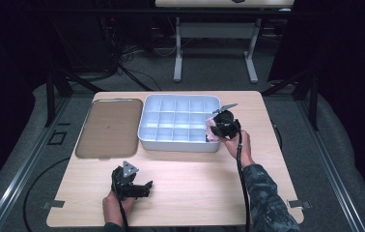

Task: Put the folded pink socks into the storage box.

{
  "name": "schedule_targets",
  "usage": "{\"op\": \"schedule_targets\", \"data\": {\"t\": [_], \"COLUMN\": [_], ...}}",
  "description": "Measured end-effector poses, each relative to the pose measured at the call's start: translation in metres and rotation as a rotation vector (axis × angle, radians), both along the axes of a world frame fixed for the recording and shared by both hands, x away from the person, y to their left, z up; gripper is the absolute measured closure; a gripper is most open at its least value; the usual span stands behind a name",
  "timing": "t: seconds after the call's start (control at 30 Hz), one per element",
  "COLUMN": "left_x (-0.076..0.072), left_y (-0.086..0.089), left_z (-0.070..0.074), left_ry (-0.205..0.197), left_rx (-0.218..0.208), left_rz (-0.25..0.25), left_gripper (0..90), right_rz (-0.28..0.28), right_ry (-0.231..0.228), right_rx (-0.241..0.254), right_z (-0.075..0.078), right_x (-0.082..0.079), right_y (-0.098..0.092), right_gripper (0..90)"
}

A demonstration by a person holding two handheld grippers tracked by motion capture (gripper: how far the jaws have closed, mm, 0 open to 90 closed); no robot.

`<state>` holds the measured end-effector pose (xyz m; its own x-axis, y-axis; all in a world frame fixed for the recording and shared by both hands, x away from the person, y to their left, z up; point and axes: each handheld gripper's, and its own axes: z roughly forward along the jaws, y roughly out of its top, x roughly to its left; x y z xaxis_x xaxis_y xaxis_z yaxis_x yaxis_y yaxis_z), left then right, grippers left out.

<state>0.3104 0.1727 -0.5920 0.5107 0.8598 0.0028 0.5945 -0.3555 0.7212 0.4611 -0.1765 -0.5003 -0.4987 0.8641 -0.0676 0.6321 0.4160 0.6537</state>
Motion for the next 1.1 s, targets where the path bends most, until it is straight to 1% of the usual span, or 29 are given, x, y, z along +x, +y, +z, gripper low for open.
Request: {"op": "schedule_targets", "data": {"t": [0.07, 0.13, 0.2, 0.23, 0.27, 0.37, 0.47, 0.57, 0.6, 0.63, 0.7, 0.73, 0.77, 0.83, 0.87, 0.9, 0.97, 1.0, 1.1], "left_x": [0.0001, 0.0001, 0.0001, 0.0001, 0.0001, 0.0001, 0.0001, 0.0001, 0.0001, 0.0001, 0.0001, 0.0001, 0.0001, 0.0002, 0.0002, 0.0002, 0.0001, 0.0002, 0.0001], "left_y": [0.0002, 0.0001, 0.0002, 0.0001, 0.0002, 0.0001, 0.0001, 0.0001, 0.0001, 0.0001, 0.0001, 0.0000, 0.0000, 0.0000, 0.0000, 0.0000, -0.0002, 0.0000, 0.0000], "left_z": [0.0001, 0.0000, 0.0001, 0.0000, 0.0001, 0.0001, 0.0001, 0.0001, 0.0001, 0.0001, 0.0001, 0.0000, 0.0000, 0.0001, 0.0000, 0.0001, 0.0000, 0.0001, 0.0001], "left_ry": [-0.001, 0.000, -0.001, 0.000, -0.001, -0.001, -0.001, -0.001, -0.001, -0.001, -0.001, -0.001, 0.000, -0.001, -0.001, -0.001, 0.000, -0.001, -0.001], "left_rx": [0.003, 0.001, 0.002, 0.001, 0.003, 0.002, 0.002, 0.002, 0.002, 0.002, 0.002, 0.001, 0.001, 0.002, 0.002, 0.002, 0.000, 0.002, 0.002], "left_rz": [-0.003, -0.001, -0.002, -0.001, -0.003, -0.002, -0.002, -0.002, -0.002, -0.002, -0.002, -0.001, -0.001, -0.002, -0.002, -0.002, 0.001, -0.002, -0.002], "left_gripper": [3.8, 3.8, 3.8, 3.8, 3.8, 3.8, 3.8, 3.7, 3.8, 3.8, 3.8, 3.8, 3.8, 3.8, 3.8, 3.8, 3.8, 3.8, 3.8], "right_rz": [0.003, 0.013, 0.013, 0.011, 0.016, 0.024, 0.040, 0.047, 0.051, 0.051, 0.065, 0.069, 0.077, 0.080, 0.084, 0.082, 0.085, 0.094, 0.094], "right_ry": [-0.001, 0.000, -0.004, -0.011, -0.022, -0.024, -0.011, 0.002, 0.014, 0.014, 0.040, 0.045, 0.058, 0.061, 0.072, 0.072, 0.074, 0.089, 0.089], "right_rx": [-0.008, -0.033, -0.039, -0.053, -0.081, -0.095, -0.110, -0.104, -0.093, -0.093, -0.094, -0.095, -0.103, -0.107, -0.119, -0.115, -0.122, -0.138, -0.141], "right_z": [0.0001, 0.0003, 0.0000, -0.0008, -0.0012, -0.0012, 0.0010, 0.0025, 0.0023, 0.0023, 0.0030, 0.0031, 0.0038, 0.0038, 0.0035, 0.0026, 0.0020, 0.0013, 0.0008], "right_x": [-0.0003, -0.0012, -0.0016, -0.0024, -0.0040, -0.0051, -0.0066, -0.0072, -0.0077, -0.0077, -0.0077, -0.0077, -0.0082, -0.0083, -0.0084, -0.0085, -0.0084, -0.0084, -0.0089], "right_y": [0.0006, 0.0017, 0.0021, 0.0033, 0.0052, 0.0073, 0.0093, 0.0085, 0.0077, 0.0077, 0.0061, 0.0058, 0.0053, 0.0054, 0.0053, 0.0055, 0.0056, 0.0055, 0.0067], "right_gripper": [76.5, 76.3, 76.3, 76.3, 76.1, 75.5, 74.2, 72.9, 72.2, 72.2, 72.2, 72.2, 72.6, 72.7, 73.2, 73.3, 73.4, 73.8, 73.8]}}
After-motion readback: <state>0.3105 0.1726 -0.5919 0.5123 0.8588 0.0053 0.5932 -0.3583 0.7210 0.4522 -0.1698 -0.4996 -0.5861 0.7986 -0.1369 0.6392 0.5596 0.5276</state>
